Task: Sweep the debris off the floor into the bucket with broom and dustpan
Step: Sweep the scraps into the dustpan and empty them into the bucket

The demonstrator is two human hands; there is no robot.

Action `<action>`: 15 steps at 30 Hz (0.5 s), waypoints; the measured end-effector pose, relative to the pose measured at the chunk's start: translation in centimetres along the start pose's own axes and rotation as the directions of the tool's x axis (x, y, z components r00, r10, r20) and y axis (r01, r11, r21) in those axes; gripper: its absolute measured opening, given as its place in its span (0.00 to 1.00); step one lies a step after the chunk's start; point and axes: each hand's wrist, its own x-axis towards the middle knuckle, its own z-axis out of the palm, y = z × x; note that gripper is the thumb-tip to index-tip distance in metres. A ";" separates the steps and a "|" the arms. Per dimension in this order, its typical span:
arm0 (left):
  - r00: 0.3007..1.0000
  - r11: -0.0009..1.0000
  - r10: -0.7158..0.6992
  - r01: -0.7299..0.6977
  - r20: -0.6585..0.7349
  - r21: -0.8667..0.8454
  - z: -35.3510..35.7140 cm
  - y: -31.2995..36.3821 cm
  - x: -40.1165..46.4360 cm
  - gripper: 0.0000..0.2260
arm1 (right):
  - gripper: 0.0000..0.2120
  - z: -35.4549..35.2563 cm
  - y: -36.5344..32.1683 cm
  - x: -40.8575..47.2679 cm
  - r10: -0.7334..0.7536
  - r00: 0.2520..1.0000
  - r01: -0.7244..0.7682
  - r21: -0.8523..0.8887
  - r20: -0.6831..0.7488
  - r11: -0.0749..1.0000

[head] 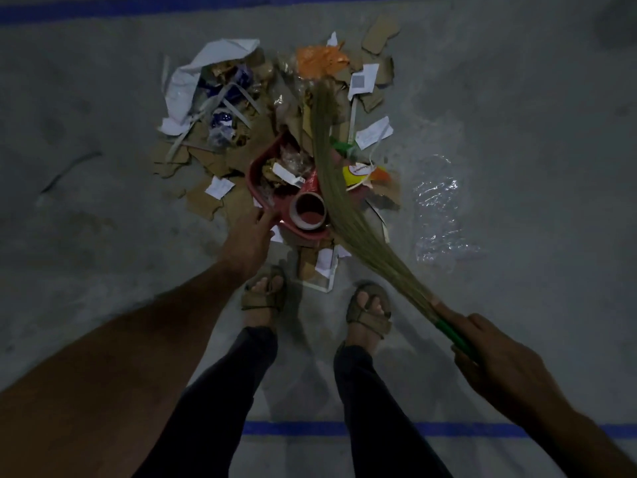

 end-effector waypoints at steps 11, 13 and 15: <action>1.000 1.000 0.001 -0.001 -0.019 -0.017 -11.6 7.7 -10.4 0.20 | 0.43 -4.9 -4.0 -16.3 0.018 1.000 -0.019 -0.063 -0.022 0.998; 0.999 0.999 0.034 -0.034 -0.031 -0.001 -14.3 9.5 -12.9 0.21 | 0.41 -5.8 -4.9 -19.7 0.018 0.999 -0.020 -0.066 -0.030 0.998; 0.997 0.997 0.066 -0.065 -0.028 0.043 -17.0 11.1 -15.8 0.21 | 0.40 -6.9 -5.7 -23.4 0.013 0.999 -0.016 -0.081 -0.035 0.997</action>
